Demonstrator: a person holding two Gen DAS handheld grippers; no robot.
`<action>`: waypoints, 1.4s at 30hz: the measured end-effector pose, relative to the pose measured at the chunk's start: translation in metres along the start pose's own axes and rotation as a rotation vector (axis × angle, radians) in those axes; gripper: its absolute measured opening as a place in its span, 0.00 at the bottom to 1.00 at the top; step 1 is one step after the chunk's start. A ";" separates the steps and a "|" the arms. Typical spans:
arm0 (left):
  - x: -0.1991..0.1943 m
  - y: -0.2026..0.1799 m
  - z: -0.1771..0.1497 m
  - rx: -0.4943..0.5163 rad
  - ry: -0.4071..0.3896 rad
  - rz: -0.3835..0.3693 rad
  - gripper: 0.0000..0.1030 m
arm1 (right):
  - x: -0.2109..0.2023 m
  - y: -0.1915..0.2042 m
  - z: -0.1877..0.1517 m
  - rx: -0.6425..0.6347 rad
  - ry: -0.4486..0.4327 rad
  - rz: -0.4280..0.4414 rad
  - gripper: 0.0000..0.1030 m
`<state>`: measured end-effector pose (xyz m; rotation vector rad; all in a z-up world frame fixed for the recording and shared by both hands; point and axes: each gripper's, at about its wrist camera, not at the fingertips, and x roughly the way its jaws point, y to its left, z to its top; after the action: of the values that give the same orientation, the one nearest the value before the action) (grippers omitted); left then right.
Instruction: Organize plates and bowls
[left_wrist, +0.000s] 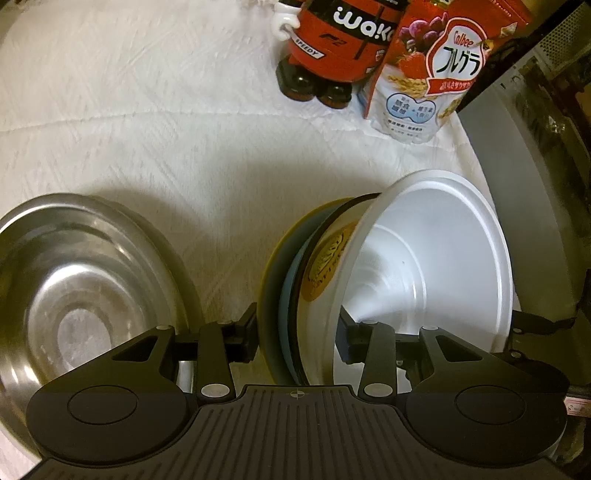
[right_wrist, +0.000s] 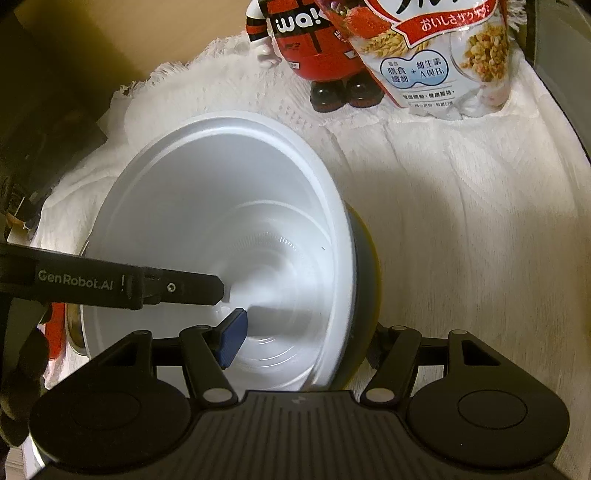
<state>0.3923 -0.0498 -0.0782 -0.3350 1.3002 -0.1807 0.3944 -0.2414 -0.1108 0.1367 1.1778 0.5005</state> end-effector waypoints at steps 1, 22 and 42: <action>-0.001 0.000 -0.001 -0.006 0.008 -0.001 0.42 | 0.000 0.000 -0.001 0.002 0.001 0.002 0.63; -0.030 0.014 -0.016 -0.066 0.052 -0.017 0.41 | -0.008 0.009 0.003 -0.059 -0.012 -0.030 0.62; -0.018 0.002 -0.019 -0.025 0.046 0.043 0.42 | -0.002 -0.006 -0.004 0.000 -0.003 -0.030 0.60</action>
<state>0.3687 -0.0453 -0.0667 -0.3254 1.3551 -0.1371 0.3920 -0.2480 -0.1128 0.1202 1.1749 0.4739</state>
